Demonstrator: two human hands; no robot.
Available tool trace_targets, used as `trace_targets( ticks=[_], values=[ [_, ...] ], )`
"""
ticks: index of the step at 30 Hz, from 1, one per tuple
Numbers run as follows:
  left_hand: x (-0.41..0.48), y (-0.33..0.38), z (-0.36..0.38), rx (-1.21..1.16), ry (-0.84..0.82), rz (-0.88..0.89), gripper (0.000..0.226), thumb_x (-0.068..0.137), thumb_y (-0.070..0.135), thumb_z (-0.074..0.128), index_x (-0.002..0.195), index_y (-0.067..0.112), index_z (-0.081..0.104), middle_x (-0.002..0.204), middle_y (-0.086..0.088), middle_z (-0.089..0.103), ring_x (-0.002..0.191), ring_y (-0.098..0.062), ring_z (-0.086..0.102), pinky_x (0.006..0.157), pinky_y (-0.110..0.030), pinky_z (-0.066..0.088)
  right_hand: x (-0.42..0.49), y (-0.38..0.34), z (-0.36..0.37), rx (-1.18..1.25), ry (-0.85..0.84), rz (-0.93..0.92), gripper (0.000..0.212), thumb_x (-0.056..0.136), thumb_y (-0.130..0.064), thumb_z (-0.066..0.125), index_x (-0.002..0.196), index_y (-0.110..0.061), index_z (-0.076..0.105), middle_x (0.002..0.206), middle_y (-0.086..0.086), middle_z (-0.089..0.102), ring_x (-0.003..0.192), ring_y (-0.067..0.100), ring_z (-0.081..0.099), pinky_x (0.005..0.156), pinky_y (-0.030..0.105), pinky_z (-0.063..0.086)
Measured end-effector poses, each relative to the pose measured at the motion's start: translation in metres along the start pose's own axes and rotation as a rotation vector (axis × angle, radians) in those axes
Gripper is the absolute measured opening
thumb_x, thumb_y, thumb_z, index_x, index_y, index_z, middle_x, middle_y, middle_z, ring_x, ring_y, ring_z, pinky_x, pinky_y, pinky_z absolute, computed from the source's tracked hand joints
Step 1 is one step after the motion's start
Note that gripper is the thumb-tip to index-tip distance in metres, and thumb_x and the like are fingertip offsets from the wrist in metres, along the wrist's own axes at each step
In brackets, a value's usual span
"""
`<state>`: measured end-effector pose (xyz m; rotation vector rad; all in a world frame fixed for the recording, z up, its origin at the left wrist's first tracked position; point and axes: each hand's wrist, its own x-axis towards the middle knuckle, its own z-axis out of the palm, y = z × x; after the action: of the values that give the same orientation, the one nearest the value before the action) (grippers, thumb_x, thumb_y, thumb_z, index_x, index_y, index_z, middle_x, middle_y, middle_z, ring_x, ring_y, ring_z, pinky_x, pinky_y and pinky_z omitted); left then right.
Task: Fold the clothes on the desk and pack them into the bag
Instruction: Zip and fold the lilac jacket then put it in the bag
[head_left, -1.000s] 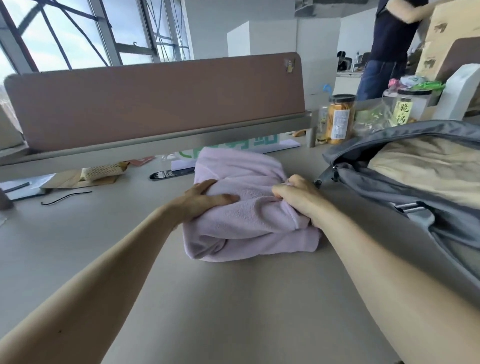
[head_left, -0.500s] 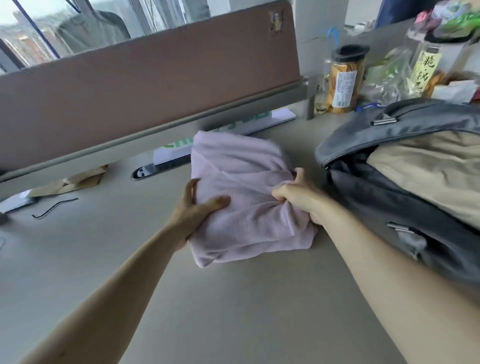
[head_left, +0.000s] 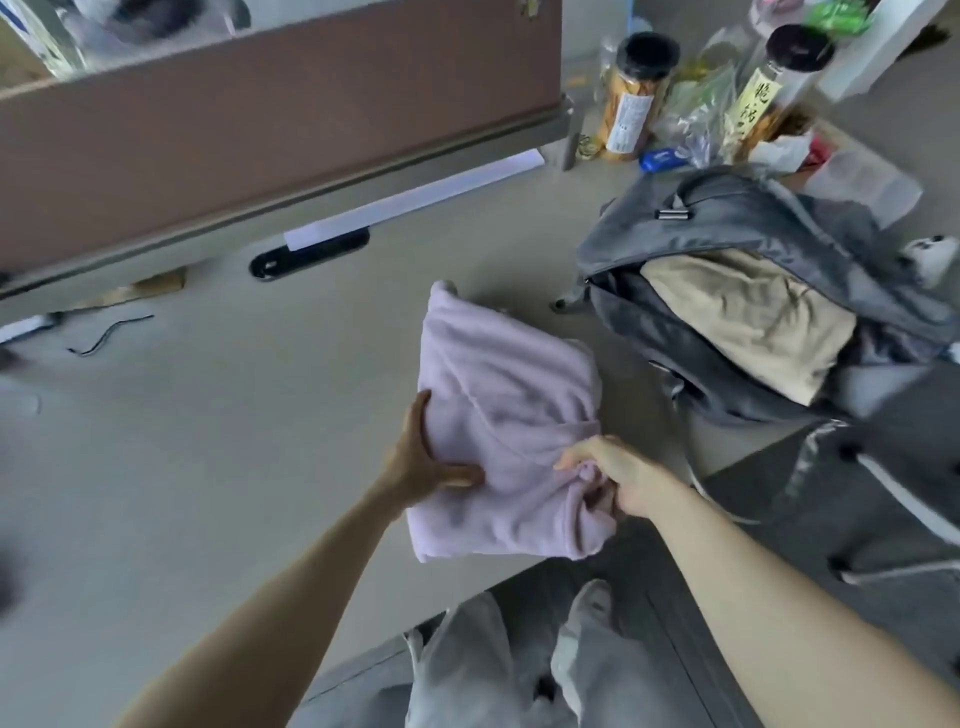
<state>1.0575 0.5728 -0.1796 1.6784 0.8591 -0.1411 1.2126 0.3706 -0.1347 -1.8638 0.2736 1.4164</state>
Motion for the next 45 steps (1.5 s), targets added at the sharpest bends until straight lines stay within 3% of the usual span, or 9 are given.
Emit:
trace_targets(
  ticks=[6,11,16,20,30,34,37,40,45],
  values=[
    [-0.015,0.04,-0.001,0.0,0.004,0.141,0.129,0.039,0.043,0.094,0.147,0.041,0.024,0.131,0.028,0.047,0.119,-0.003,0.051,0.093,-0.031,0.044,-0.036,-0.001,-0.014,0.15,-0.05,-0.143,0.027,0.08,-0.031,0.079,0.062,-0.013,0.07,0.059,0.004,0.065,0.05,0.016,0.063,0.05,0.023,0.045],
    [-0.026,0.068,0.018,0.035,0.024,0.231,0.127,0.044,0.041,0.099,0.149,0.041,0.029,0.142,0.023,0.05,0.128,-0.002,0.052,0.101,-0.044,0.048,-0.061,-0.006,-0.055,0.088,-0.129,-0.232,0.057,0.088,-0.016,0.068,0.033,-0.022,0.054,0.04,-0.007,0.048,0.036,0.004,0.048,0.04,0.014,0.036],
    [-0.037,0.104,0.07,-0.012,0.076,0.273,0.125,0.045,0.037,0.101,0.149,0.041,0.031,0.142,0.019,0.053,0.13,-0.005,0.052,0.102,-0.046,0.048,-0.073,-0.006,-0.119,0.017,-0.131,-0.309,0.043,0.086,-0.006,0.067,0.046,-0.023,0.068,0.041,-0.006,0.049,0.038,0.003,0.047,0.042,0.014,0.036],
    [-0.044,0.133,0.133,-0.102,0.127,0.281,0.118,0.048,0.037,0.097,0.147,0.039,0.034,0.14,0.02,0.054,0.128,-0.002,0.053,0.099,-0.04,0.05,-0.081,-0.013,-0.188,-0.102,-0.121,-0.349,0.015,0.081,-0.008,0.072,0.092,-0.014,0.079,0.049,-0.001,0.053,0.048,0.009,0.05,0.047,0.018,0.037],
    [-0.032,0.175,0.256,-0.394,0.277,0.199,0.118,0.048,0.032,0.097,0.146,0.036,0.032,0.14,0.012,0.054,0.125,-0.009,0.057,0.093,-0.042,0.055,-0.09,-0.069,-0.302,-0.548,-0.086,-0.617,0.014,0.073,-0.021,0.079,0.078,-0.034,0.081,0.083,0.012,0.072,0.075,0.027,0.065,0.069,0.022,0.051],
    [-0.004,0.184,0.261,-0.39,0.254,0.078,0.118,0.043,0.027,0.099,0.141,0.033,0.033,0.133,0.012,0.056,0.116,-0.003,0.06,0.085,-0.031,0.057,-0.065,-0.092,-0.308,-0.687,-0.014,-0.668,0.028,0.063,-0.034,0.081,0.09,-0.033,0.079,0.094,-0.008,0.072,0.088,0.013,0.067,0.08,0.03,0.056],
    [0.02,0.19,0.261,-0.237,0.265,-0.051,0.103,0.043,0.032,0.096,0.13,0.024,0.043,0.126,0.007,0.056,0.116,-0.013,0.059,0.083,-0.027,0.055,-0.045,-0.101,-0.302,-0.805,0.14,-0.674,0.071,0.052,-0.046,0.075,0.116,-0.019,0.06,0.102,-0.002,0.069,0.093,0.021,0.066,0.077,0.033,0.055],
    [0.039,0.209,0.265,0.004,0.346,-0.067,0.079,0.049,0.039,0.084,0.118,0.022,0.051,0.117,-0.001,0.051,0.105,-0.023,0.058,0.076,-0.03,0.051,-0.028,-0.101,-0.289,-0.898,0.176,-0.698,0.065,0.06,-0.041,0.07,0.117,-0.018,0.049,0.098,0.003,0.063,0.096,0.033,0.063,0.072,0.032,0.045],
    [0.055,0.262,0.262,-0.275,0.234,-0.103,0.038,0.07,0.041,0.07,0.105,0.03,0.057,0.111,-0.003,0.065,0.099,-0.019,0.061,0.079,-0.036,0.051,-0.017,-0.109,-0.285,-0.985,0.256,-0.781,0.067,0.073,-0.052,0.07,0.124,-0.016,0.044,0.1,0.008,0.068,0.093,0.032,0.066,0.066,0.031,0.042]
  ],
)
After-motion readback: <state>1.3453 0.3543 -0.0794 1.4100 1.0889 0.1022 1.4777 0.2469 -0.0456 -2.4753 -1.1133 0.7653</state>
